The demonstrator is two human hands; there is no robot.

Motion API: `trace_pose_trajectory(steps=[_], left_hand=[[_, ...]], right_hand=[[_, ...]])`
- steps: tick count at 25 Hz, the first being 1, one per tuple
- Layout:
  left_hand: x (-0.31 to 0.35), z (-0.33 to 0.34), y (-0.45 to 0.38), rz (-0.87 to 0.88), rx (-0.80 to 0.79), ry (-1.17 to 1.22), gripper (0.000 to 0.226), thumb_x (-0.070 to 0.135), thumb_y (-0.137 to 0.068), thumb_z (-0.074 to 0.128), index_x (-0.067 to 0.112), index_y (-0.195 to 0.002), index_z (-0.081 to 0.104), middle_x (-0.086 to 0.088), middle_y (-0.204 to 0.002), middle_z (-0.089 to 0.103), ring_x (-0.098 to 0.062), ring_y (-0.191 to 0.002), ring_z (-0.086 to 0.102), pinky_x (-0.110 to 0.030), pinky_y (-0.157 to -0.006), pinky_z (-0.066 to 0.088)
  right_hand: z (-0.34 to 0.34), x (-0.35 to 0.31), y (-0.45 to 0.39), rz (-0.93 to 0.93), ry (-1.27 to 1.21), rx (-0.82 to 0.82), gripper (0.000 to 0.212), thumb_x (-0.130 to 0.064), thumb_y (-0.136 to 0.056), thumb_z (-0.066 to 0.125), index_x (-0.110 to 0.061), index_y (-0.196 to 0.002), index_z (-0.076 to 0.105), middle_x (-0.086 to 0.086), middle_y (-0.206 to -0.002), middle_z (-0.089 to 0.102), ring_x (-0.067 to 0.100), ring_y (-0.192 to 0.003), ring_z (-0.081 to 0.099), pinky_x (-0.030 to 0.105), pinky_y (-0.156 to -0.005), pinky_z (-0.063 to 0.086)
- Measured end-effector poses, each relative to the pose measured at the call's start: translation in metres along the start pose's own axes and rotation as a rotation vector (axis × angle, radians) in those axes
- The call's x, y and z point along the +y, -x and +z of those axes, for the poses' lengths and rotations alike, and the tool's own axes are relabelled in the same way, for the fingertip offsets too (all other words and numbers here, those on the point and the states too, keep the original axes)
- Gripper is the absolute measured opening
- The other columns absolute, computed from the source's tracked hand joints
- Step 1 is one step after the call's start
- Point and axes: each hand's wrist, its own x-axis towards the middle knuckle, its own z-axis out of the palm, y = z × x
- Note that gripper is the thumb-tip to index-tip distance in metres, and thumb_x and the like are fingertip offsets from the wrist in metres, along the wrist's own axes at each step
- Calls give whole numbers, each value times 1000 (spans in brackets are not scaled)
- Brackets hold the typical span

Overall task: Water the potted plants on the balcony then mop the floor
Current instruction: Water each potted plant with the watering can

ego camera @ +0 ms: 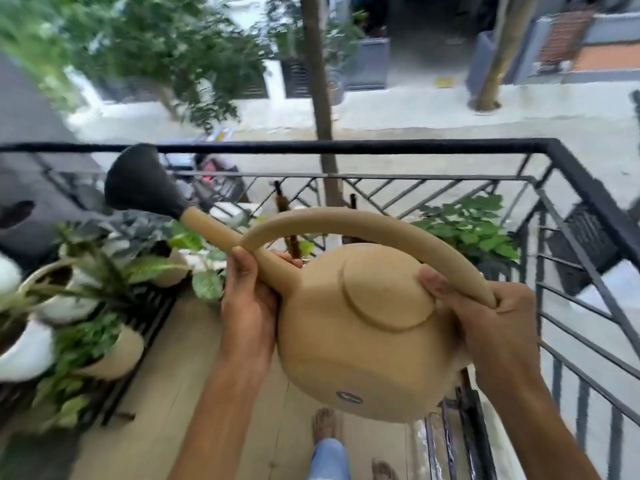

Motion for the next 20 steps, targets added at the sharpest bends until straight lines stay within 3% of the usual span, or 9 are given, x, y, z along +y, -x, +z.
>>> trace_pose_trajectory(steps=[3,7,12,15,18,20], left_hand=[[35,-41,36,150,176,40,41,46,-107,39,17,-100,67,-10,-84,71,-27,-86,71,-45,-87,61],[88,-115,76,294,405,60,38,49,-105,42,17,-114,60,-6,-88,69,-24,-88,69,-44,-84,61],[150,-232,105,379,565,106,50,50,-106,40,21,-98,79,-5,-84,70,-23,-85,69,-46,-84,59],[189,-311,108,388,620,146,53,55,-102,46,11,-126,63,-9,-87,69,-27,-84,69,-44,-75,60],[228,-373,108,395,645,143,46,56,-100,47,18,-125,57,-7,-86,69,-25,-83,68,-43,-74,60],[251,-412,108,424,679,148,47,56,-99,49,20,-127,58,-9,-86,68,-26,-83,68,-46,-77,59]], right_hand=[[42,-13,9,-20,-28,-230,68,-34,-76,87,-4,-45,34,6,-47,27,17,-46,25,27,-45,19],[127,-29,39,-67,-23,-449,75,-44,-77,87,13,-56,43,15,-49,30,25,-47,25,43,-47,21],[262,-44,96,-104,46,-628,60,-51,-75,86,3,-59,65,24,-51,47,34,-47,40,42,-50,32],[340,-41,134,-60,18,-687,65,-52,-71,89,6,-58,62,12,-47,38,19,-48,34,35,-52,26],[409,-48,169,10,2,-740,63,-52,-66,91,5,-60,66,14,-49,39,19,-50,35,38,-55,27],[453,-55,188,36,1,-773,50,-47,-66,92,-2,-60,72,15,-48,45,19,-50,39,38,-56,30]])
